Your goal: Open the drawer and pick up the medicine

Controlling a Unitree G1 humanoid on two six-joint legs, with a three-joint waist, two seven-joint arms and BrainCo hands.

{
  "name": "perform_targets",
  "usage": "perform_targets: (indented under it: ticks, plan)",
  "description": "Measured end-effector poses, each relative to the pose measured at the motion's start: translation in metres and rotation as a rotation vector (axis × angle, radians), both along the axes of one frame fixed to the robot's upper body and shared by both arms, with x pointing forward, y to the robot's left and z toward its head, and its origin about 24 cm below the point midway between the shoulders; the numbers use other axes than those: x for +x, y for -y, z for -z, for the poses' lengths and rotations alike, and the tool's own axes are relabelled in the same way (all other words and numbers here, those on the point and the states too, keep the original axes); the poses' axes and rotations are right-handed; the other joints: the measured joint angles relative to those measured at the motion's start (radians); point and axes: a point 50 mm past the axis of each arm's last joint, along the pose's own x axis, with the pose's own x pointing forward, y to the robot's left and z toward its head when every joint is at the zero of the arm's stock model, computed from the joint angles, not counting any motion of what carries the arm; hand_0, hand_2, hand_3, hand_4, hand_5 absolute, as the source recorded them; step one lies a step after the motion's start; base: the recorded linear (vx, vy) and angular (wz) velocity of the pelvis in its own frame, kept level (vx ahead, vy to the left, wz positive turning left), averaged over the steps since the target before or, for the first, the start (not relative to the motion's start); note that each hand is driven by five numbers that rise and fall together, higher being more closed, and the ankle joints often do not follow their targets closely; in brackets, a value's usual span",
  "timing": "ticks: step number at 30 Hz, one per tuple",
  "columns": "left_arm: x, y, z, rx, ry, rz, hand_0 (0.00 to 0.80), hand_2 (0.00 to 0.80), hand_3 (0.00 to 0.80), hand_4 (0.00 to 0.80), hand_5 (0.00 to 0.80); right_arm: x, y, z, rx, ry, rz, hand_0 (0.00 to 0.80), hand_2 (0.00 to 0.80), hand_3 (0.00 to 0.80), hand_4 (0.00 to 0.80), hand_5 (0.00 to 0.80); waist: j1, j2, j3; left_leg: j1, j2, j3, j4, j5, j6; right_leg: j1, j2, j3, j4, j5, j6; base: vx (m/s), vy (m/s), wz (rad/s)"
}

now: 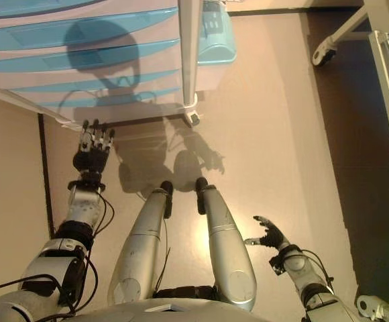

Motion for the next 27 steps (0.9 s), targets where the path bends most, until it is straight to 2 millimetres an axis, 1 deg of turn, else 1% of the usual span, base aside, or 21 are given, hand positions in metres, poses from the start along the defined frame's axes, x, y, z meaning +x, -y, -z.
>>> perform_targets:
  ticks: [2,4,6,8,11,15,19,21,22,25,27]
  plan:
    - [0.009,-0.002,-0.020,-0.023,0.057,0.008,0.000,0.000,0.000,0.000,0.000,-0.006,-0.003,0.003,0.003,-0.009,-0.021,0.000,0.000,0.000,0.000,0.000,-0.005,0.000,0.000,0.001,0.001,-0.007,0.001,-0.005,0.002,0.006,0.007,0.000,-0.009,0.007,-0.001,0.028,-0.022,-0.09]
    - [0.014,-0.006,-0.036,-0.035,0.110,0.002,0.000,0.000,0.000,0.000,0.000,-0.007,-0.005,0.004,0.006,-0.008,-0.033,0.000,0.000,0.000,0.000,0.000,-0.018,-0.001,0.000,0.002,0.000,-0.005,0.002,-0.010,0.006,0.009,0.012,0.011,-0.013,0.024,-0.005,0.000,0.000,0.00]
    - [0.016,-0.009,-0.043,-0.040,0.131,-0.004,0.000,0.000,0.000,0.000,0.000,-0.007,-0.007,0.003,0.013,0.002,-0.035,0.000,0.000,0.000,0.000,0.000,-0.023,-0.001,0.000,0.003,0.001,0.000,0.002,-0.016,0.007,0.012,0.016,0.016,-0.017,0.026,-0.004,0.121,-0.087,-0.04]
    - [0.022,-0.013,-0.055,-0.106,0.127,-0.015,0.000,0.000,0.000,0.000,0.000,-0.009,-0.016,0.005,0.022,0.007,-0.057,0.000,0.000,0.000,0.000,0.000,-0.035,-0.003,-0.002,0.012,0.011,0.000,0.000,-0.019,0.009,0.027,0.019,0.015,-0.034,0.026,-0.004,0.099,-0.064,-0.01]
    - [0.023,-0.014,-0.050,-0.161,0.087,-0.028,0.000,0.000,0.000,0.000,0.000,-0.012,-0.025,0.008,0.043,0.016,-0.061,0.000,0.000,0.000,0.000,0.000,-0.037,-0.003,-0.002,0.028,0.015,0.006,0.003,-0.024,0.011,0.046,0.024,0.017,-0.035,0.030,-0.010,0.079,-0.021,-0.03]
    - [0.024,-0.014,-0.050,-0.199,0.063,-0.034,0.000,0.000,0.000,0.000,0.000,-0.013,-0.029,0.009,0.036,0.023,-0.057,0.000,0.000,0.000,0.000,0.000,-0.038,-0.003,-0.002,0.045,0.017,0.004,0.016,-0.034,0.017,0.065,0.023,0.017,-0.034,0.026,-0.004,0.070,-0.027,-0.03]
    - [0.026,-0.011,-0.057,-0.228,0.100,-0.014,0.000,0.000,0.000,0.000,0.000,-0.015,-0.029,0.010,0.030,0.020,-0.053,0.000,0.000,0.000,0.000,0.000,-0.040,-0.004,-0.002,0.043,0.016,0.002,0.018,-0.031,0.016,0.063,0.017,0.018,-0.031,0.027,-0.002,0.028,-0.006,0.00]
    - [0.026,-0.009,-0.066,-0.249,0.164,0.006,0.000,0.000,0.000,0.000,0.000,-0.017,-0.030,0.011,0.027,0.008,-0.061,0.000,0.000,0.000,0.000,0.000,-0.037,-0.004,-0.002,0.040,0.014,0.000,0.017,-0.030,0.018,0.059,0.016,0.018,-0.033,0.027,-0.001,0.031,-0.002,-0.05]
    - [0.027,-0.009,-0.067,-0.268,0.171,0.005,0.000,0.000,0.000,0.000,0.000,-0.018,-0.030,0.012,0.025,-0.001,-0.061,0.000,0.000,0.000,0.000,0.000,-0.039,-0.004,-0.002,0.038,0.011,-0.006,0.016,-0.029,0.020,0.059,0.016,0.018,-0.038,0.031,0.004,0.012,0.002,-0.03]
    - [0.026,-0.007,-0.067,-0.272,0.200,0.014,0.000,0.000,0.000,0.000,0.000,-0.023,-0.029,0.015,0.022,-0.020,-0.056,0.000,0.000,0.000,0.000,0.000,-0.039,-0.004,-0.002,0.036,-0.005,-0.025,0.015,-0.023,0.022,0.059,0.016,0.019,-0.042,0.034,0.009,0.000,0.000,0.00]
    - [0.026,-0.003,-0.066,-0.267,0.229,0.020,0.000,0.000,0.000,0.000,0.000,-0.025,-0.029,0.016,0.019,-0.033,-0.054,0.000,0.000,0.000,0.000,0.000,-0.038,-0.004,-0.002,0.034,-0.007,-0.025,0.014,-0.019,0.028,0.059,0.014,0.022,-0.045,0.036,0.011,0.009,0.038,0.05]
